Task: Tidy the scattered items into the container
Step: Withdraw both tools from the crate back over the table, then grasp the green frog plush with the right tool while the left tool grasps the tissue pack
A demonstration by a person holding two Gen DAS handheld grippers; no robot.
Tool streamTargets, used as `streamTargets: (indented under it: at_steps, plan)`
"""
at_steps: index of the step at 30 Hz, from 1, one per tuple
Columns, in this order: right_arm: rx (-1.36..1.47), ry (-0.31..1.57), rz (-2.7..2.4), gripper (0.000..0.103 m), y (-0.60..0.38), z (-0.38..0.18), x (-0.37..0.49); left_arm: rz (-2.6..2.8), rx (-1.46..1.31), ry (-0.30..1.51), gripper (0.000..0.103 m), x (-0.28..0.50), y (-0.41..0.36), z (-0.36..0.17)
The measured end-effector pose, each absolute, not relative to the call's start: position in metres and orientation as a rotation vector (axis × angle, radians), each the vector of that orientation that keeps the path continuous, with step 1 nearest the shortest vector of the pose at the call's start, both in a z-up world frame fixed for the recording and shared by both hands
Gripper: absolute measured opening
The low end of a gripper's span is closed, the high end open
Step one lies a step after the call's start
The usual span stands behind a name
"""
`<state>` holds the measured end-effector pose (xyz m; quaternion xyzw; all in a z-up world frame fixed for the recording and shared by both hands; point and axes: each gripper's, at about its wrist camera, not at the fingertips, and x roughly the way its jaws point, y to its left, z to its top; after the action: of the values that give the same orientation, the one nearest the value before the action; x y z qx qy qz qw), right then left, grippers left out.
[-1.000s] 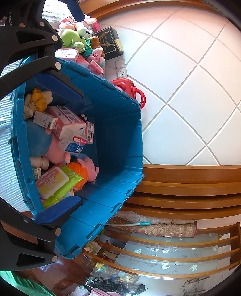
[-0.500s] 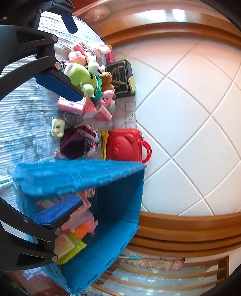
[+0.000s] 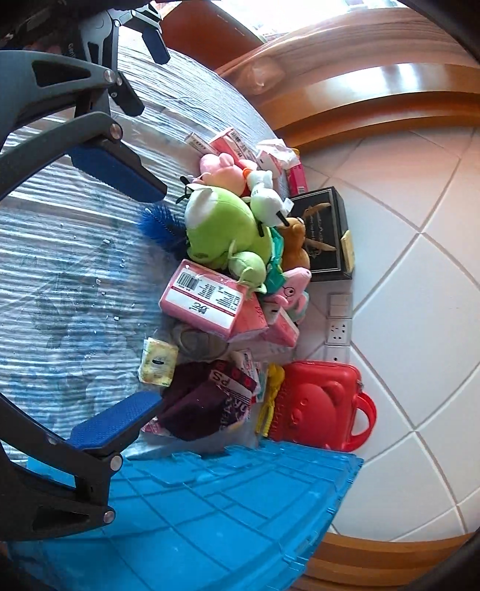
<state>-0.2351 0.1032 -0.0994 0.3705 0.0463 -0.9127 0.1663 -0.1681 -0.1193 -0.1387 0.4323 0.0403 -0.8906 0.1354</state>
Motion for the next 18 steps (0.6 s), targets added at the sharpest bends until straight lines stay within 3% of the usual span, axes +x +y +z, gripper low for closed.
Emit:
streamTargets:
  at_steps: [9, 18]
  plan:
    - [1.276, 0.072, -2.530, 0.103, 0.109, -0.170, -0.277, -2.498, 1.360, 0.141, 0.102, -0.200, -0.140, -0.186]
    - [1.314, -0.032, -2.583, 0.103, 0.074, -0.171, -0.305, -2.520, 1.365, 0.071, 0.093, -0.237, -0.206, -0.189]
